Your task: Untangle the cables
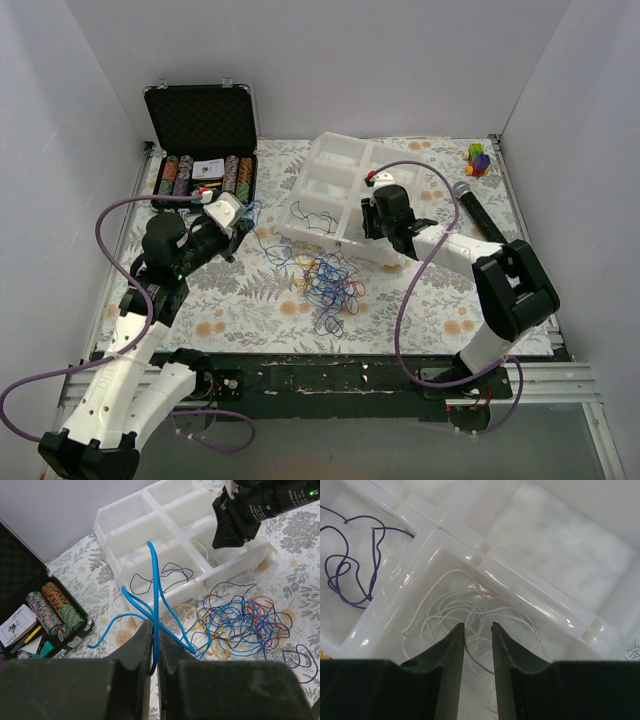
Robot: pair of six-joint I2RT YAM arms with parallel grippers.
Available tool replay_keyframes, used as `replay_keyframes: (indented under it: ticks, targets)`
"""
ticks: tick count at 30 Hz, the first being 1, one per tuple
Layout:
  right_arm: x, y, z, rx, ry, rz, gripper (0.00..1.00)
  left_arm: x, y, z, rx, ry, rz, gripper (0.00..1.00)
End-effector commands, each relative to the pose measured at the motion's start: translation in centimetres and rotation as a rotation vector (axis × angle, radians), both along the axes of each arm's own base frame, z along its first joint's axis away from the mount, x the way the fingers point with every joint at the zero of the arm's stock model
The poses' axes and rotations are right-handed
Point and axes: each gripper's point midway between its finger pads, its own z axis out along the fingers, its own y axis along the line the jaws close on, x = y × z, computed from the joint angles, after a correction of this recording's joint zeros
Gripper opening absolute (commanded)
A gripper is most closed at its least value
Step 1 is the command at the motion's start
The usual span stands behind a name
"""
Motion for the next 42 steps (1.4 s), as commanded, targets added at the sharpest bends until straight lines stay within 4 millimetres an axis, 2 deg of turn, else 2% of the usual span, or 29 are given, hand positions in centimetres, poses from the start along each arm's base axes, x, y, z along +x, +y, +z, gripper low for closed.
replay_keyframes:
  ticks: [1,3,5,8,10,13,15,17,23,26,32,35,36,39,41,42]
  targets:
    - [1.2,1.2,7.7,0.074,-0.156,0.03,0.43,-0.4,-0.6,2.1,-0.033,-0.026,-0.036,0.0]
    - [1.4,1.4,10.3,0.092,-0.198,0.041,0.61,-0.4,-0.7,2.6,-0.036,-0.04,-0.041,0.0]
    - [1.3,1.5,13.2,0.119,-0.251,0.054,0.72,-0.3,-0.7,3.4,-0.042,-0.055,-0.041,0.0]
    - [0.0,2.1,16.9,0.178,-0.335,0.133,0.8,-0.4,-0.9,4.7,-0.054,-0.074,-0.053,0.0]
    - [-2.1,3.2,20.3,0.244,-0.418,0.261,0.83,-0.4,-1.0,5.8,-0.061,-0.092,-0.062,0.0]
    - [-5.9,5.8,23.0,0.333,-0.446,0.507,0.87,-0.7,-1.3,7.7,-0.076,-0.124,-0.079,0.0]
    - [-8.2,7.5,23.2,0.361,-0.436,0.631,0.88,-0.8,-1.5,8.5,-0.086,-0.133,-0.091,0.0]
    - [-10.7,9.5,22.6,0.359,-0.424,0.749,0.88,-0.9,-1.7,8.8,-0.095,-0.131,-0.104,0.0]
    - [-15.5,14.2,20.9,0.369,-0.431,0.947,0.89,-1.3,-2.0,8.9,-0.109,-0.119,-0.126,0.0]
    - [-16.0,16.3,19.8,0.368,-0.399,0.982,0.9,-1.5,-2.0,9.5,-0.113,-0.13,-0.126,0.0]
    - [-15.0,19.5,16.0,0.334,-0.305,1.006,0.9,-1.9,-1.9,10.2,-0.118,-0.141,-0.126,0.0]
    - [-14.3,20.3,15.3,0.316,-0.283,1.006,0.8,-2.0,-1.8,10.3,-0.116,-0.145,-0.123,0.0]
    - [-14.2,20.5,15.2,0.315,-0.278,1.007,0.73,-2.1,-1.7,10.3,-0.115,-0.148,-0.121,0.0]
    - [-14.0,20.6,15.9,0.317,-0.297,1.005,0.36,-2.2,-1.6,10.0,-0.112,-0.146,-0.118,0.0]
    - [-13.8,20.5,17.3,0.323,-0.333,0.983,0.1,-2.1,-1.5,9.5,-0.105,-0.141,-0.115,0.0]
    - [-13.9,20.3,18.1,0.322,-0.351,0.978,0.08,-2.1,-1.5,9.3,-0.101,-0.14,-0.113,0.0]
